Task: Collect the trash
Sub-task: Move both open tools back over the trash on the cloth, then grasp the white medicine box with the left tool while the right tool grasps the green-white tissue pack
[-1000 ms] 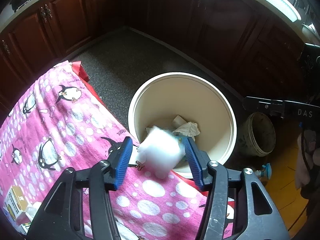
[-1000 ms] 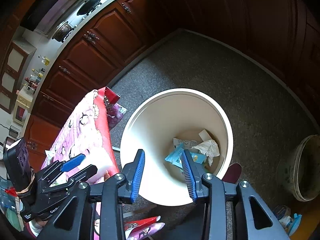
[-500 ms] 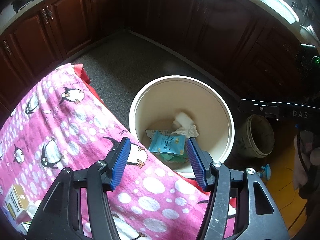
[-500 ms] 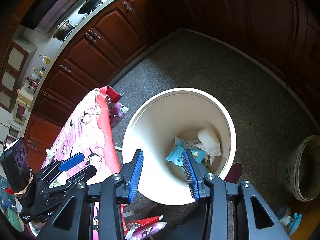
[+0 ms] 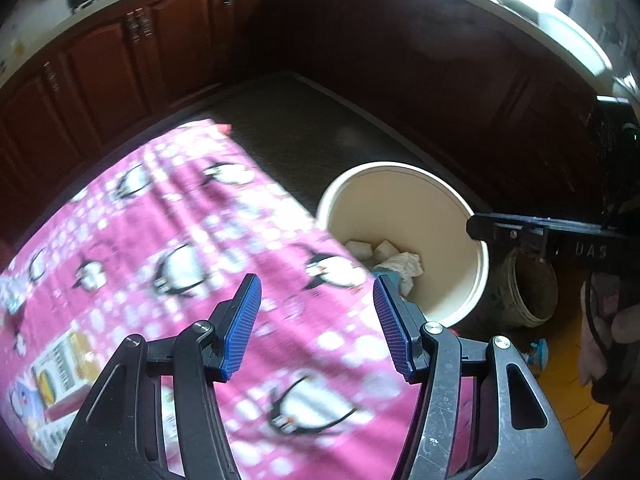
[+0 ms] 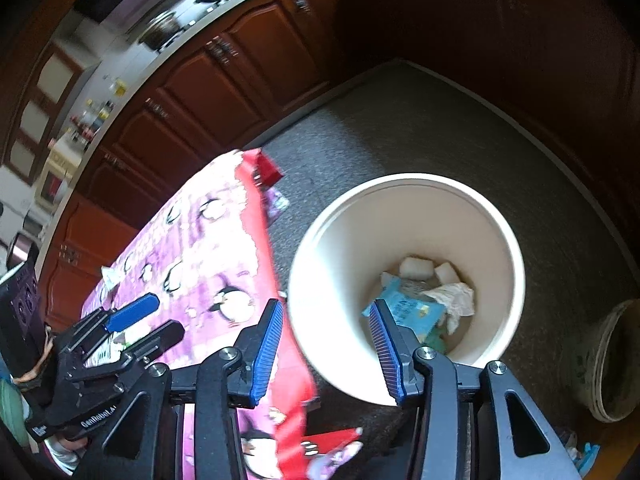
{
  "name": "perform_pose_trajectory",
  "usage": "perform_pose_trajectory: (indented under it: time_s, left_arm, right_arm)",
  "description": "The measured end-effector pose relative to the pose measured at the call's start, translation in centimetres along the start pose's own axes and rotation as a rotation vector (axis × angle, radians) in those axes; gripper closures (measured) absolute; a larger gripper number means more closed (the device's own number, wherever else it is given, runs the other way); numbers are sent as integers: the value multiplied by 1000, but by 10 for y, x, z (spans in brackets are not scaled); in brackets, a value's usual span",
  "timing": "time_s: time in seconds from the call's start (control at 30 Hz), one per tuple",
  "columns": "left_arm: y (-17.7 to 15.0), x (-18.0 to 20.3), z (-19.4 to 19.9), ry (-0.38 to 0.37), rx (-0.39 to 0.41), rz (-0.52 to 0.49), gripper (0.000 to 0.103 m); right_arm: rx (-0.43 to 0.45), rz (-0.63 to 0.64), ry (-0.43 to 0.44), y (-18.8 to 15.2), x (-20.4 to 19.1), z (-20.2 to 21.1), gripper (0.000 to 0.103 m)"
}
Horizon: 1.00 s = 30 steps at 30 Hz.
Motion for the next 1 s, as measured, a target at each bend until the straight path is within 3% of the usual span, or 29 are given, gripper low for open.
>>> perform_pose_trajectory:
  time_s: [0.13,0.33,0.63,0.8,1.0]
  left_arm:
    - [-9,-43,17,36,-1,61,46]
    - [-33,-138,41,102,-11,202,46]
    - [-106,-289,77,233,-51,420,46]
    - [-157,-332,90,277,-92,479,46]
    - [-212,-344,85,288,-179,468,46]
  right_arm:
    - [-31,74,11,-6,-38,-22,49]
    - [-88,175,68,-12,-103,-56,48]
    - [-191,325,154,-35,-197,-107,43]
    - [-255,392,168,-58,-232,-133,42]
    - [-319,419,134,-81,-235,-154,42]
Point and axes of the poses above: each gripper's, at about its wrist camera, not at the fingertips, and z roughly against the way its jaws point, x to its right, y to its top, the point moved 9 cm from there along -z, roughly the way its jaws point, and after that the axes turned 8 degrees about y, right-handed, at the moved point
